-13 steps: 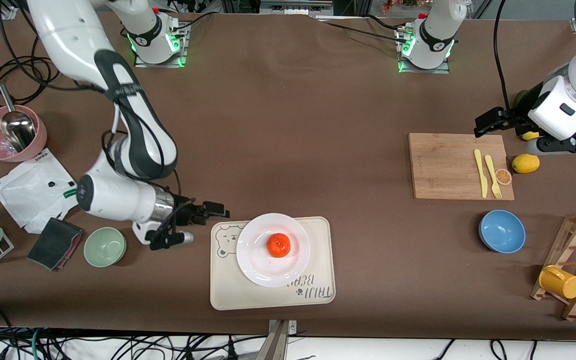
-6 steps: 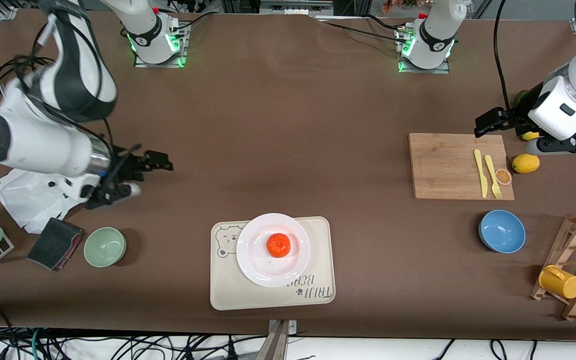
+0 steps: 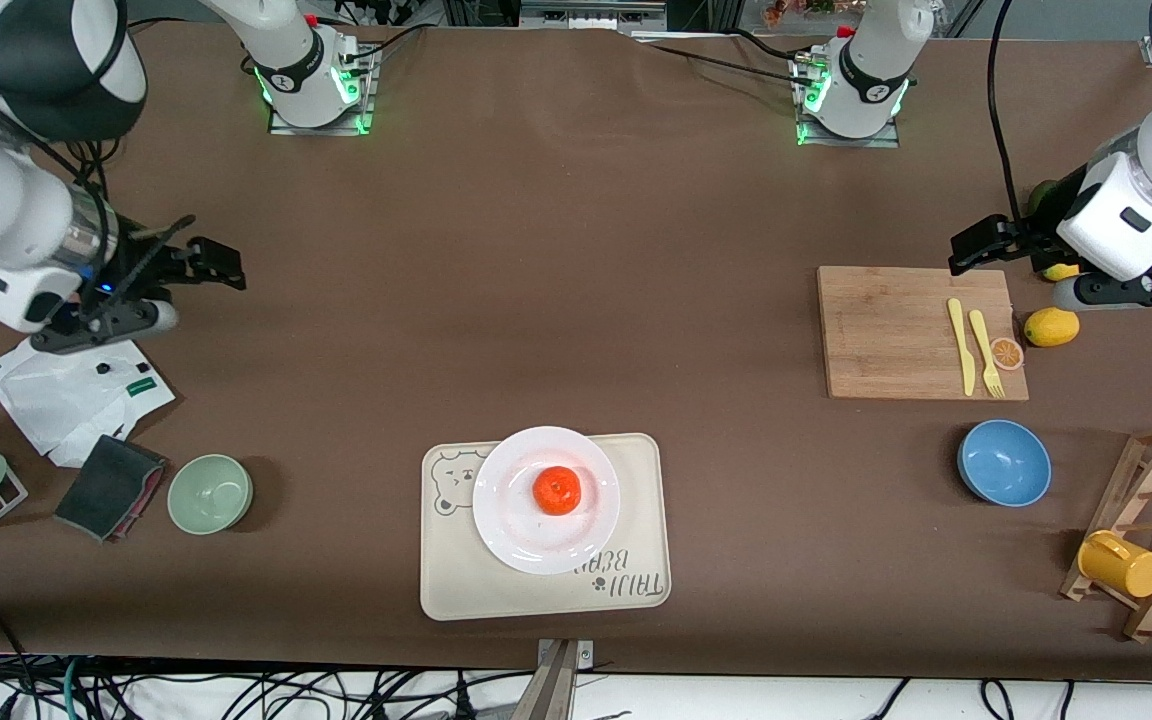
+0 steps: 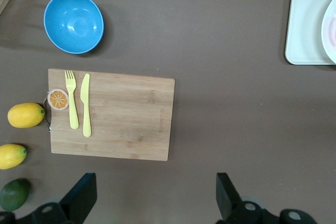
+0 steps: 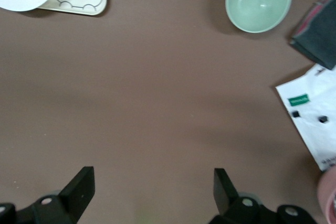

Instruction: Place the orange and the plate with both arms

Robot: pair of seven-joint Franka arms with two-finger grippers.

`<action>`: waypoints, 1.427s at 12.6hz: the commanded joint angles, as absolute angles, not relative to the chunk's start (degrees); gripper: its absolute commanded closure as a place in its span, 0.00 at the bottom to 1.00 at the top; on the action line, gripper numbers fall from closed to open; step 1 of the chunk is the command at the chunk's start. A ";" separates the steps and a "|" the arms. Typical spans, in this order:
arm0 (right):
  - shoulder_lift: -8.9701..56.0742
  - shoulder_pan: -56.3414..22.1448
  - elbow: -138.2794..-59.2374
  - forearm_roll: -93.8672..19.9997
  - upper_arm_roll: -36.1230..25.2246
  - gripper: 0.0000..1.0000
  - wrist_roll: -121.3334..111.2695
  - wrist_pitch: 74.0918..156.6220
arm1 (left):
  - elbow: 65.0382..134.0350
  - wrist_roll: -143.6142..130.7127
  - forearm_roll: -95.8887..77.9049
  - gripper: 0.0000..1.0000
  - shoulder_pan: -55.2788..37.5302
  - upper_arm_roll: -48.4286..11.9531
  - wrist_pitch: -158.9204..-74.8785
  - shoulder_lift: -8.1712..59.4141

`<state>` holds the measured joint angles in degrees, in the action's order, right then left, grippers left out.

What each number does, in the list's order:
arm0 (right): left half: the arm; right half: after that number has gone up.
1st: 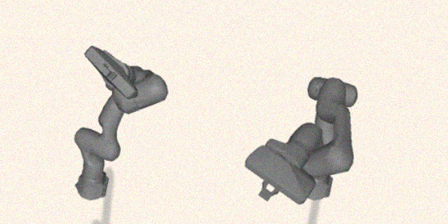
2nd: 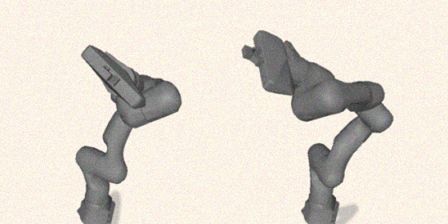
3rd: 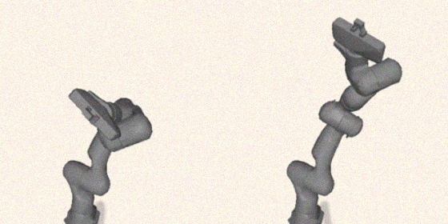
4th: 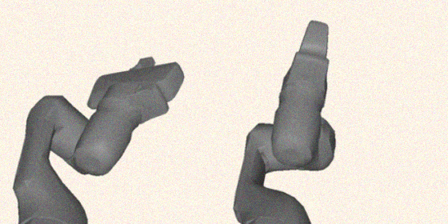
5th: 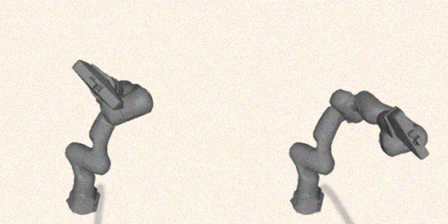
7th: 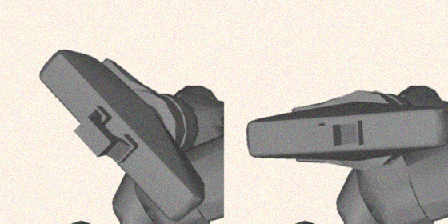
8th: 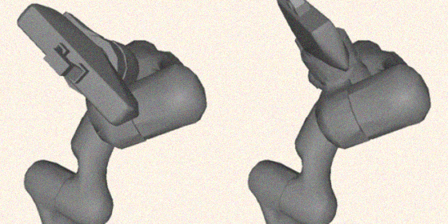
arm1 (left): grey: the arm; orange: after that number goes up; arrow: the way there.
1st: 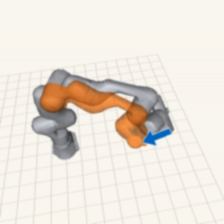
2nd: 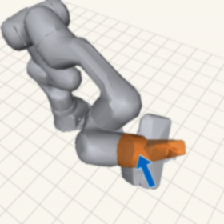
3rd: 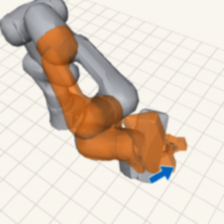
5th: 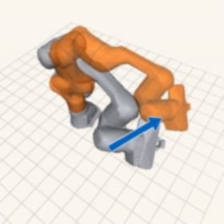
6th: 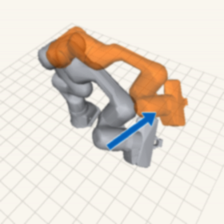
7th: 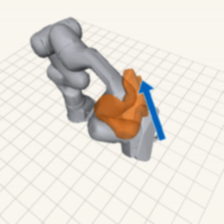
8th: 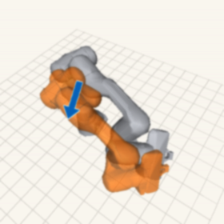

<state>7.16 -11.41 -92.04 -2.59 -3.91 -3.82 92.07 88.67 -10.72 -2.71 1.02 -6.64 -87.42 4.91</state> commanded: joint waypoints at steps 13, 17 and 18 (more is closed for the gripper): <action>5.45 -11.34 -84.82 2.81 -3.16 0.00 -1.14 84.73 | 88.86 -10.90 -3.60 0.00 0.88 -6.33 -87.45 4.57; 5.63 -11.25 -84.81 2.72 -3.08 0.00 -1.23 84.73 | 88.86 -10.90 -3.60 0.00 0.97 -6.33 -87.45 4.57; 5.63 -11.34 -84.81 2.72 -2.99 0.00 -1.14 84.73 | 88.86 -10.90 -3.60 0.00 0.97 -6.33 -87.45 4.57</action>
<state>5.38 -11.38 -86.07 1.83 -3.30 -1.65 86.03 88.67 -10.72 -2.71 1.02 -6.64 -87.42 4.92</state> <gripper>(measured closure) 0.000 0.000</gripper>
